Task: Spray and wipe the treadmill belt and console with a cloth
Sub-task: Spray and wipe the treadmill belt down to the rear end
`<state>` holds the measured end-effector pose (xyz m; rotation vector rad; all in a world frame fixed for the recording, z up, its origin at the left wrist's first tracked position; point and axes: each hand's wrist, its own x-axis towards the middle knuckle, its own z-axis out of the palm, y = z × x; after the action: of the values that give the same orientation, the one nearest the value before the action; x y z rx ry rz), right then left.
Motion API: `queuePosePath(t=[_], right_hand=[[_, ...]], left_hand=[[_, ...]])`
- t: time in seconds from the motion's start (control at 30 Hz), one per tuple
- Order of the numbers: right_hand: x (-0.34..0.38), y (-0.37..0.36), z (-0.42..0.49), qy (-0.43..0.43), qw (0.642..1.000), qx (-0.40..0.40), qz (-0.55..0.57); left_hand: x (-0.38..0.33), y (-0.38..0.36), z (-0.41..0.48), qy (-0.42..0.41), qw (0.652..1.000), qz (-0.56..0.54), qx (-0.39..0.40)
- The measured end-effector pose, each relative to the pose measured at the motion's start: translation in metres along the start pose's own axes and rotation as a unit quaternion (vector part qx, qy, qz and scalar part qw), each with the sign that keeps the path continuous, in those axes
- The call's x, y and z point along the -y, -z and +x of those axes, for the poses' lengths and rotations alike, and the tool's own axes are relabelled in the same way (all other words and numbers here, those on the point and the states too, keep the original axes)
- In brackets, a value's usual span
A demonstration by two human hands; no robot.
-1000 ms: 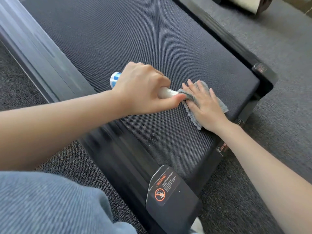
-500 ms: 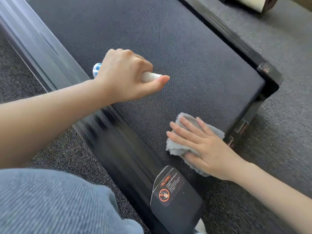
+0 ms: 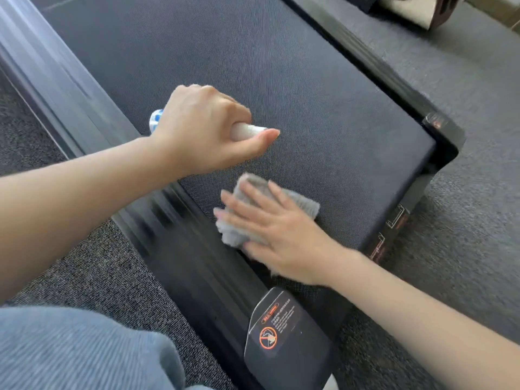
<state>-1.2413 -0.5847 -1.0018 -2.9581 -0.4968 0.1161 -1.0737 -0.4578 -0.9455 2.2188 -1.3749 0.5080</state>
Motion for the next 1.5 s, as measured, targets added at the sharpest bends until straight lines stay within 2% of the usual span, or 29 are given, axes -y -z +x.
queuePosePath(t=[0.1, 0.17, 0.27, 0.37, 0.43, 0.47, 0.53, 0.63, 0.7, 0.77, 0.83, 0.93, 1.0, 1.07, 1.13, 1.23, 1.3, 1.4, 1.5], right_hand=[[-0.007, 0.000, -0.044, 0.032, 0.999, 0.027, -0.020], [-0.023, 0.002, -0.067, 0.006, 0.999, 0.035, -0.020], [-0.068, 0.008, -0.076, -0.140, 0.988, -0.008, 0.062], [-0.132, 0.017, -0.061, -0.332, 0.936, -0.080, 0.084], [-0.158, 0.018, -0.047, -0.401, 0.911, -0.083, 0.056], [-0.161, 0.016, -0.041, -0.401, 0.911, -0.080, 0.055], [-0.142, 0.013, -0.035, -0.337, 0.934, -0.075, 0.086], [-0.071, 0.010, -0.038, -0.147, 0.986, -0.022, 0.083], [-0.028, 0.008, -0.034, -0.029, 0.997, 0.013, 0.065], [-0.013, 0.008, -0.021, 0.030, 0.998, 0.036, 0.046], [-0.024, 0.013, -0.001, 0.037, 0.998, 0.038, 0.034], [-0.062, 0.021, 0.035, -0.037, 0.999, 0.020, 0.029], [-0.097, 0.028, 0.048, -0.139, 0.989, -0.027, 0.047], [-0.139, 0.035, 0.045, -0.260, 0.962, -0.062, 0.057], [-0.173, 0.040, 0.032, -0.365, 0.929, -0.053, 0.032], [-0.183, 0.042, 0.026, -0.444, 0.892, -0.047, 0.065], [-0.159, 0.043, 0.031, -0.392, 0.912, -0.060, 0.104], [-0.095, 0.030, 0.030, -0.157, 0.987, -0.034, 0.029], [-0.029, 0.019, 0.022, -0.010, 0.997, 0.039, 0.070]], left_hand=[[0.003, -0.002, 0.005, 0.003, 1.000, -0.002, -0.003], [0.005, -0.002, 0.009, 0.012, 1.000, -0.002, -0.013], [0.008, -0.002, 0.012, 0.014, 1.000, -0.007, -0.015], [0.008, -0.003, 0.013, 0.012, 1.000, -0.007, -0.009], [0.007, -0.003, 0.014, 0.012, 1.000, -0.003, -0.009], [0.007, -0.004, 0.016, 0.013, 1.000, -0.004, -0.010], [0.005, -0.004, 0.020, 0.012, 1.000, -0.008, -0.007], [0.004, -0.006, 0.026, 0.008, 1.000, -0.009, -0.007], [0.004, -0.006, 0.032, 0.010, 1.000, -0.009, -0.015], [0.005, -0.007, 0.037, 0.012, 1.000, -0.010, -0.020], [0.008, -0.008, 0.041, 0.013, 1.000, -0.009, -0.023], [0.013, -0.009, 0.044, 0.017, 1.000, -0.011, -0.019], [0.017, -0.009, 0.043, 0.019, 1.000, -0.009, -0.017], [0.021, -0.009, 0.040, 0.022, 1.000, -0.004, -0.012], [0.025, -0.008, 0.038, 0.025, 1.000, -0.004, -0.010], [0.028, -0.006, 0.037, 0.025, 1.000, -0.003, -0.015], [0.026, -0.005, 0.039, 0.023, 1.000, -0.006, -0.018], [0.021, -0.007, 0.048, 0.022, 0.999, -0.010, -0.021], [0.012, -0.013, 0.058, 0.023, 0.999, -0.018, -0.017]])
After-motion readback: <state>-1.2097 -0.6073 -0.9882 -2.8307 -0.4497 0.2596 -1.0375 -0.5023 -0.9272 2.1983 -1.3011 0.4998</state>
